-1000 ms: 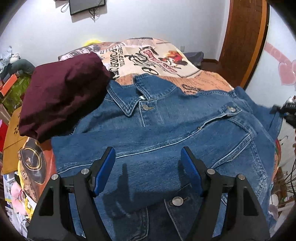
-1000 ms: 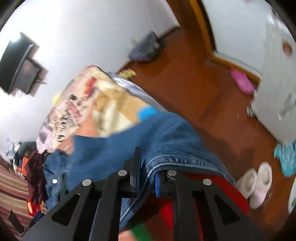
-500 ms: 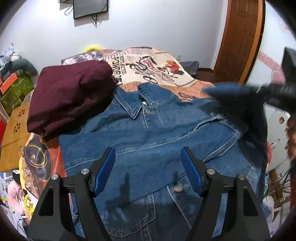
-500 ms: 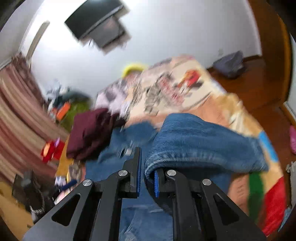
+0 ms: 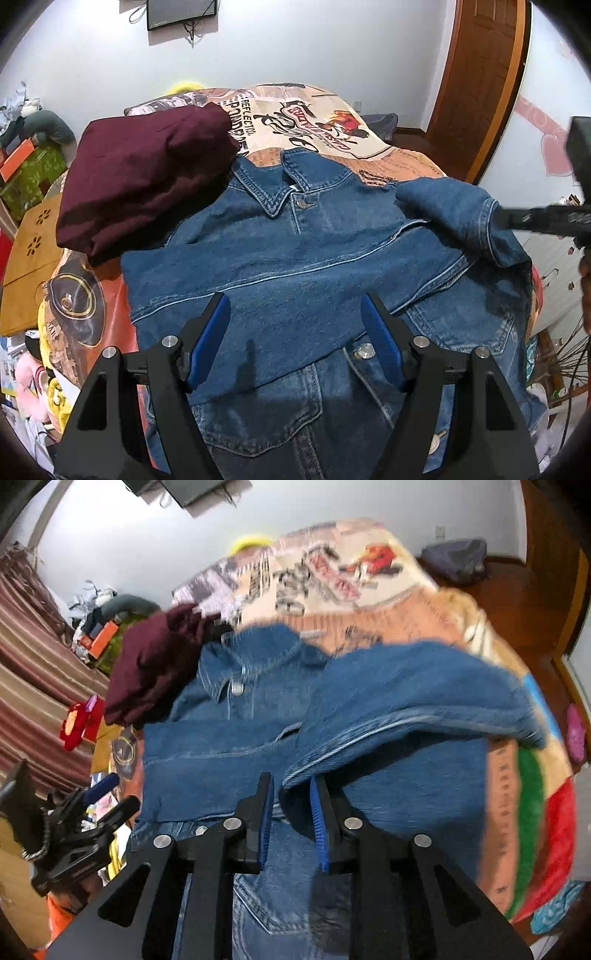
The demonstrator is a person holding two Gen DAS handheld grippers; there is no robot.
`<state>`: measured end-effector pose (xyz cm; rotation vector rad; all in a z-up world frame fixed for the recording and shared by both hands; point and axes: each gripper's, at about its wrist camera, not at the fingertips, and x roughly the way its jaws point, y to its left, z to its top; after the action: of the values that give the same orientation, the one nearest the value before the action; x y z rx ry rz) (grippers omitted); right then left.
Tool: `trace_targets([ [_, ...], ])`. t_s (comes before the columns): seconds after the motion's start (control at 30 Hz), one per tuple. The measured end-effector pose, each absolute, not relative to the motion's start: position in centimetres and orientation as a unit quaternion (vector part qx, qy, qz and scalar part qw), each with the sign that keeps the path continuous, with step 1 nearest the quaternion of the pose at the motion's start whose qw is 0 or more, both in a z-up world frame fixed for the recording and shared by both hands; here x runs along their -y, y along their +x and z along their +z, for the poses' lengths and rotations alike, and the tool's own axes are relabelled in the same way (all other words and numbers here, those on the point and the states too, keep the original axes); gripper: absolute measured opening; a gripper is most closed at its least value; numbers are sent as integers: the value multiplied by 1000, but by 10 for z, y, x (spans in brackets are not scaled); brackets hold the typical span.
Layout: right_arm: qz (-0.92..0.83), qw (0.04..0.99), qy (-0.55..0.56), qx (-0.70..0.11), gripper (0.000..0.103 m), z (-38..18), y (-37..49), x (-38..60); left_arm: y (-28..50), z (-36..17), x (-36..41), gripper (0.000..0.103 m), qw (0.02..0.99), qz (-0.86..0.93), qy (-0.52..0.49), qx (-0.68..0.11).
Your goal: Fold large clothes
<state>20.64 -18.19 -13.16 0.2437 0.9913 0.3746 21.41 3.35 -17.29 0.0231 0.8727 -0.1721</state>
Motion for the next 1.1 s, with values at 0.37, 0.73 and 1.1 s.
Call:
trace_targets([
  [0.37, 60, 861, 270, -428, 68, -141, 219, 279, 228, -174, -6, 72, 902, -96, 33, -420],
  [0.73, 52, 800, 395, -449, 67, -207, 254, 309, 246, -188, 4, 72, 892, -103, 30, -440],
  [1.1, 56, 859, 308, -405, 12, -166, 271, 291, 248, -189, -6, 72, 892, -94, 19, -442],
])
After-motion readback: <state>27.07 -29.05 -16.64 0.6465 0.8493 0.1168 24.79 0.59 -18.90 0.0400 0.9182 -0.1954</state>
